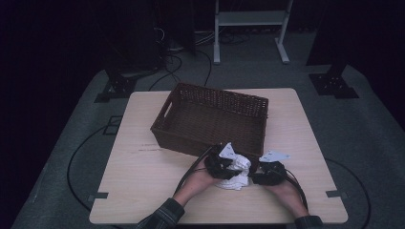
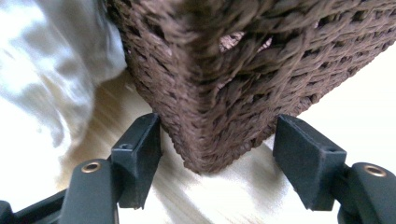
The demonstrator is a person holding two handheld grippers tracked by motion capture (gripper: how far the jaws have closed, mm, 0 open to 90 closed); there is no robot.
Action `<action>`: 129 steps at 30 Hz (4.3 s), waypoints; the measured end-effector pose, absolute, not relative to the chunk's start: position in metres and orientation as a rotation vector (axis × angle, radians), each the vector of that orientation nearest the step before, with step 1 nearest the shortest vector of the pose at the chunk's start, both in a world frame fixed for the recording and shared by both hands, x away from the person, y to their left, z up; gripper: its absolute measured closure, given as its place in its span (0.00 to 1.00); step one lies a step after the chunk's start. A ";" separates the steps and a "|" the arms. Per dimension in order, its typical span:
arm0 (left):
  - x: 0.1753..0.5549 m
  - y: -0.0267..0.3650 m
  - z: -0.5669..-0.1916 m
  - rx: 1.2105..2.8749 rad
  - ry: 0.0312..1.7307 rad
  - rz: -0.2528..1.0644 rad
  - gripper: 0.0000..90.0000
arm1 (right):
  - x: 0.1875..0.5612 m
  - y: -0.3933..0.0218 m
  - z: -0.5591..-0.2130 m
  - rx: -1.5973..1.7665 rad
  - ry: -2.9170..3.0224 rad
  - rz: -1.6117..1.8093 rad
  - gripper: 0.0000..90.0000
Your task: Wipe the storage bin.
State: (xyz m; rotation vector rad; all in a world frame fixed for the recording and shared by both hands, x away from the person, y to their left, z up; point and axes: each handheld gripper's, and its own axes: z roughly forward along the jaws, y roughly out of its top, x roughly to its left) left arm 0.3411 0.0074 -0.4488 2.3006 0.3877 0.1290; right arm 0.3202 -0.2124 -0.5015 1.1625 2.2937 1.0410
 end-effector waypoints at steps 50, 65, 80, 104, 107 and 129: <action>0.290 0.180 -0.444 2.177 0.723 0.275 0.73 | 0.326 -0.277 -0.426 1.074 2.316 1.292 1.00; 0.293 0.183 -0.447 2.161 0.748 0.276 0.73 | 0.340 -0.265 -0.406 0.986 2.325 1.358 1.00; 0.295 0.182 -0.448 2.172 0.743 0.276 0.73 | 0.337 -0.237 -0.406 0.904 2.395 1.398 1.00; 0.296 0.186 -0.451 2.185 0.745 0.276 0.74 | 0.340 -0.170 -0.398 0.732 2.481 1.450 0.90; 0.296 0.187 -0.450 2.178 0.754 0.274 0.74 | 0.344 -0.183 -0.391 0.782 2.418 1.424 0.84; 0.297 0.186 -0.452 2.180 0.749 0.264 0.74 | 0.440 -0.244 -0.367 1.015 2.214 1.205 0.66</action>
